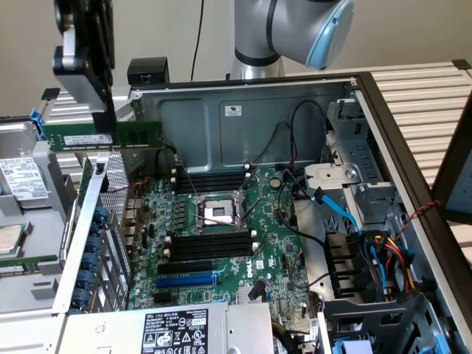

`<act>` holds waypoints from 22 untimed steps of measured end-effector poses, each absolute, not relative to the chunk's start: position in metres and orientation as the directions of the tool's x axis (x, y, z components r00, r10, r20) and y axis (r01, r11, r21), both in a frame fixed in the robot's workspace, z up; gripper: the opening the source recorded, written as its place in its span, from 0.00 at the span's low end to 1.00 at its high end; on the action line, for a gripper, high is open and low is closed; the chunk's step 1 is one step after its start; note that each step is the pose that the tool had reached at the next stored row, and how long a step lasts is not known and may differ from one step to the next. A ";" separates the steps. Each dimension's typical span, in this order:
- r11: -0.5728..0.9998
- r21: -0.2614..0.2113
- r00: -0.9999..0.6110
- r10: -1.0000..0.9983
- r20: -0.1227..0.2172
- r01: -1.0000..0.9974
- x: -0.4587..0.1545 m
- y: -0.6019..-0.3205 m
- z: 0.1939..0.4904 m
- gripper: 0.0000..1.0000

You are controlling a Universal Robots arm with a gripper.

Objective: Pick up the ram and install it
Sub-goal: 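Pick up the ram and move it above insertion slot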

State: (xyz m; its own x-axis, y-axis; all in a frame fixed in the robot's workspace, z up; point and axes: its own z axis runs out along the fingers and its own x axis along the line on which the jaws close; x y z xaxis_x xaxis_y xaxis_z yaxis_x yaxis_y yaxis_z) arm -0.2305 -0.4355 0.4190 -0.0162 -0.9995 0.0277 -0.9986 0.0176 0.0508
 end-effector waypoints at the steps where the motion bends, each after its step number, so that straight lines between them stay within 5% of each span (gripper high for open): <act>1: 0.017 0.051 -0.016 -1.000 0.026 -0.999 -0.226 -0.435 0.419 0.12; 22: 0.015 0.004 -0.015 -1.000 0.022 -1.000 -0.176 -0.434 0.420 0.12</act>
